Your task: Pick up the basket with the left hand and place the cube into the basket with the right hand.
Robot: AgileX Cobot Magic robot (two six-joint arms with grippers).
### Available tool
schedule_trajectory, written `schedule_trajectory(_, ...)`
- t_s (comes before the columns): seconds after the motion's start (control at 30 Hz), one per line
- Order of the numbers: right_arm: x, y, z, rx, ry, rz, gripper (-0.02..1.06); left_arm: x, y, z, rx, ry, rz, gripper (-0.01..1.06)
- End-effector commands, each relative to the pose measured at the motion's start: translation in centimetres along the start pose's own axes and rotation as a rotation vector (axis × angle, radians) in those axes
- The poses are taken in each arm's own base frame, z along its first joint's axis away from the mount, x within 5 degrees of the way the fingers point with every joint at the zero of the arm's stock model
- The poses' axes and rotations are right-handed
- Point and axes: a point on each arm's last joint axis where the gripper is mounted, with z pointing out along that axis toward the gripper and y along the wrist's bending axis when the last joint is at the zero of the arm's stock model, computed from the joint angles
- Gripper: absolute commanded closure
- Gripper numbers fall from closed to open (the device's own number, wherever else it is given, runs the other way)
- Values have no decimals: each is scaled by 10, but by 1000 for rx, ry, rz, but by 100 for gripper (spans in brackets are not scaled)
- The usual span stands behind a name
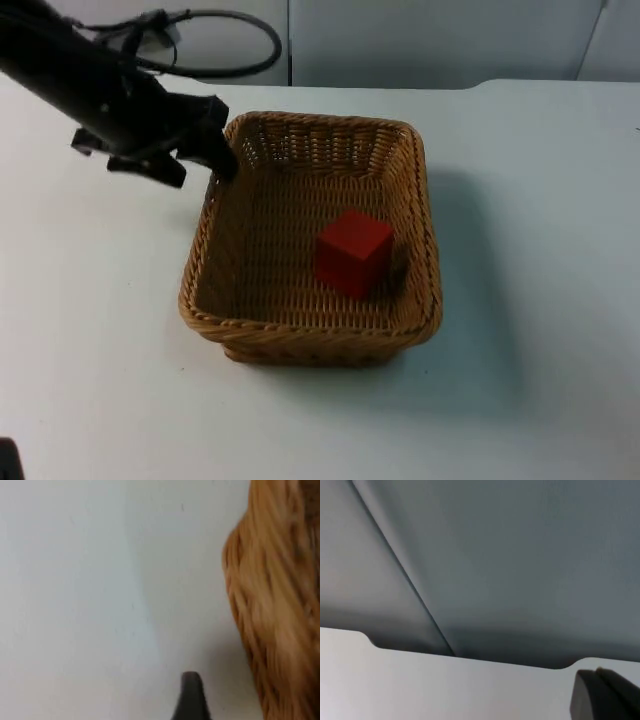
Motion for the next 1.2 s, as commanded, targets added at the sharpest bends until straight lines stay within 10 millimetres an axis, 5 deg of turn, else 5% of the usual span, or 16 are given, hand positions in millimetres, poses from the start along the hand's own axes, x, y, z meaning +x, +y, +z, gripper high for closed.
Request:
schedule_trajectory(0.0,-5,0,-11,28,-30,-21,105,-38,-17,-37,-48,-77,74,64)
schedule_trajectory(0.03,-5,0,-11,28,-30,-21,105,-38,-17,-37,-48,-77,74,64)
schedule_trajectory(0.13,-11,-5,-25,92,-59,-44,105,-69,-37,-81,-94,-177,180,102)
schedule_trajectory(0.3,-22,-12,-60,198,-127,-76,105,-91,-69,-148,-146,-311,244,105)
schedule_trajectory(0.4,-36,-11,-118,238,-233,-83,105,-82,-88,-200,-249,-282,307,105)
schedule_trajectory(0.43,-36,-11,-118,238,-233,-83,105,-82,-88,-200,-249,-282,307,105)
schedule_trajectory(0.57,-44,-6,-226,252,-432,-30,105,-55,-107,-282,-505,-274,312,105)
schedule_trajectory(0.6,-44,-6,-226,252,-432,-30,105,-55,-107,-282,-505,-274,312,105)
schedule_trajectory(0.73,-31,-5,-339,308,-628,-37,105,-10,-147,-362,-576,-475,355,105)
schedule_trajectory(0.87,-13,-2,-387,293,-676,-48,105,38,-163,-389,-578,-547,370,105)
schedule_trajectory(0.93,1,0,-393,279,-611,-86,105,81,-164,-391,-578,-540,369,105)
schedule_trajectory(1.0,11,-3,-396,312,-573,-90,105,100,-164,-389,-578,-544,370,105)
schedule_trajectory(1.1,50,-18,-383,437,-403,-63,105,150,-160,-381,-584,-608,387,105)
schedule_trajectory(1.17,68,-25,-371,491,-326,-57,105,167,-159,-379,-583,-631,386,105)
